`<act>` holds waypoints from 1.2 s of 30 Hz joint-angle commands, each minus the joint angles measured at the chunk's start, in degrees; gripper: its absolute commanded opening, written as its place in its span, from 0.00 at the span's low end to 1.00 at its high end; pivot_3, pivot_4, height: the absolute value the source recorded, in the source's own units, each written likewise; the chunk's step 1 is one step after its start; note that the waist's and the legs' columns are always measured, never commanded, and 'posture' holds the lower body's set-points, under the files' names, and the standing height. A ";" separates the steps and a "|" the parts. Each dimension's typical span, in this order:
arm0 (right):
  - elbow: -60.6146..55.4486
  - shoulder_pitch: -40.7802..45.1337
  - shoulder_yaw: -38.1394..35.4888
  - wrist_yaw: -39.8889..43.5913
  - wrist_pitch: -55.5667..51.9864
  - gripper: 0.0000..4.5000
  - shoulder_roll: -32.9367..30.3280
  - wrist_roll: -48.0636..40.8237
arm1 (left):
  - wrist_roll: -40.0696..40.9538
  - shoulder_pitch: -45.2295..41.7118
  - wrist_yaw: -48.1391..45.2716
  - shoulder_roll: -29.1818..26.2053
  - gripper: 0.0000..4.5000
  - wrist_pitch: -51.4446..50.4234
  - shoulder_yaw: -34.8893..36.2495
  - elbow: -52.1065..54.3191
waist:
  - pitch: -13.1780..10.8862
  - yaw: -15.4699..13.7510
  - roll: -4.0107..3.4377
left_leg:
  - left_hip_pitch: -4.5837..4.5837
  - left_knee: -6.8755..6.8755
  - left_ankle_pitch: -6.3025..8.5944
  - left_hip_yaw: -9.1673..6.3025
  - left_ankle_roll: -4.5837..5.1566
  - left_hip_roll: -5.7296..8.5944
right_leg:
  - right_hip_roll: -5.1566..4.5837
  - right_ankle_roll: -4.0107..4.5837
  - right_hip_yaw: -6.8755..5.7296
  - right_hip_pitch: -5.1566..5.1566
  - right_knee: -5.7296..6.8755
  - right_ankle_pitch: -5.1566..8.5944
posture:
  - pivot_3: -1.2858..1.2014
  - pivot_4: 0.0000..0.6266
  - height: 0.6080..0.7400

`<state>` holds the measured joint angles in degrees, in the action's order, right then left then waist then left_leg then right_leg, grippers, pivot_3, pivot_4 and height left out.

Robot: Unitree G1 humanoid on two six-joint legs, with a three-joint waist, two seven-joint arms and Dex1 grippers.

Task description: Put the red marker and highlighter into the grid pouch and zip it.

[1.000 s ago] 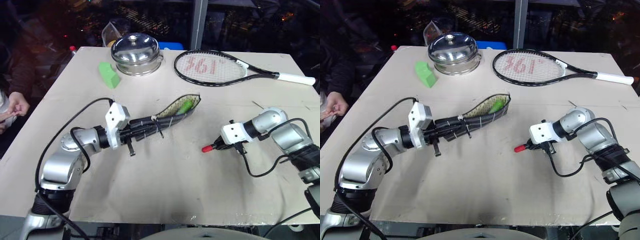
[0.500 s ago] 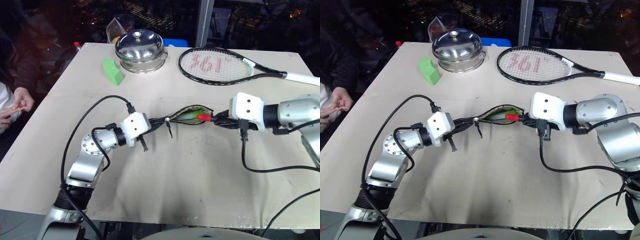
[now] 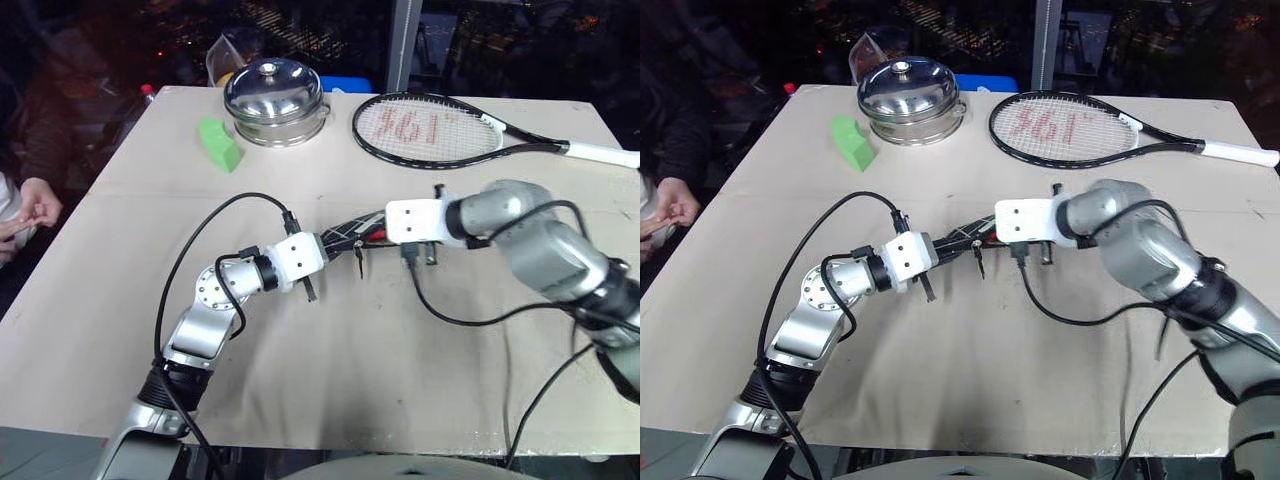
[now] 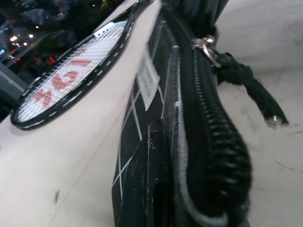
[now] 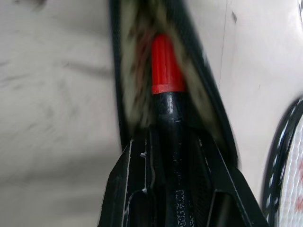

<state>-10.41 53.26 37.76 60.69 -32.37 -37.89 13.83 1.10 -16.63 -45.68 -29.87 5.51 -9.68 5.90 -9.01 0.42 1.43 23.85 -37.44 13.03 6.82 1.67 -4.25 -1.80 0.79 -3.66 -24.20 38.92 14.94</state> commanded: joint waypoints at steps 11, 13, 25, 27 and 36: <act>-0.05 -3.78 -25.90 8.61 -13.40 0.64 0.04 -23.65 | 2.18 3.30 4.74 2.96 0.00 -6.52 2.17 5.55 | 0.00 -0.45 0.00 | 0.04 -0.01 -0.01 -0.02 -0.01 0.01 | -0.07 0.00 -0.02 0.02 0.00 -0.02 | 0.52 0.24 1.00; -6.93 -6.70 -32.29 11.50 -23.13 0.64 -2.67 -33.14 | 2.28 2.87 5.39 3.18 0.00 -7.16 2.47 5.04 | 0.00 -0.55 0.00 | 0.04 0.00 0.02 -0.10 0.04 0.01 | -0.08 0.01 -0.05 0.04 0.01 -0.02 | 0.52 0.24 1.00; -17.87 -27.09 -36.13 -15.77 -39.28 0.64 16.04 -43.23 | 2.39 -0.15 3.18 2.66 0.00 -5.94 1.66 2.31 | 0.04 0.40 0.01 | -0.13 -0.01 0.11 -0.33 0.19 -0.01 | 0.02 0.00 -0.14 0.31 0.01 0.00 | 0.52 0.24 1.00; -15.82 -25.84 -35.94 -19.13 -38.83 0.64 20.81 -43.59 | 2.04 -0.21 3.00 2.57 0.00 -5.57 1.47 2.03 | 0.04 0.31 0.01 | -0.10 0.01 0.09 -0.36 0.15 0.00 | 0.05 0.00 -0.15 0.27 0.01 0.00 | 0.52 0.24 1.00; -8.63 -18.99 -37.78 -27.47 -37.90 0.47 30.08 -45.55 | 1.15 0.29 3.56 2.41 0.00 -5.18 0.72 2.64 | 0.04 0.17 0.02 | -0.05 0.00 0.10 -0.36 0.16 0.05 | 0.00 0.00 -0.17 0.27 -0.01 -0.01 | 0.52 0.24 1.00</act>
<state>-18.42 33.19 1.09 34.15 -71.03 -8.39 -30.36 2.34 -16.10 -42.16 -27.36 -0.54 -9.04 7.05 -8.97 0.59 1.44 23.80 -37.43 13.13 6.46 1.83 -4.21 -1.79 0.79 -3.83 -23.93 38.91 14.93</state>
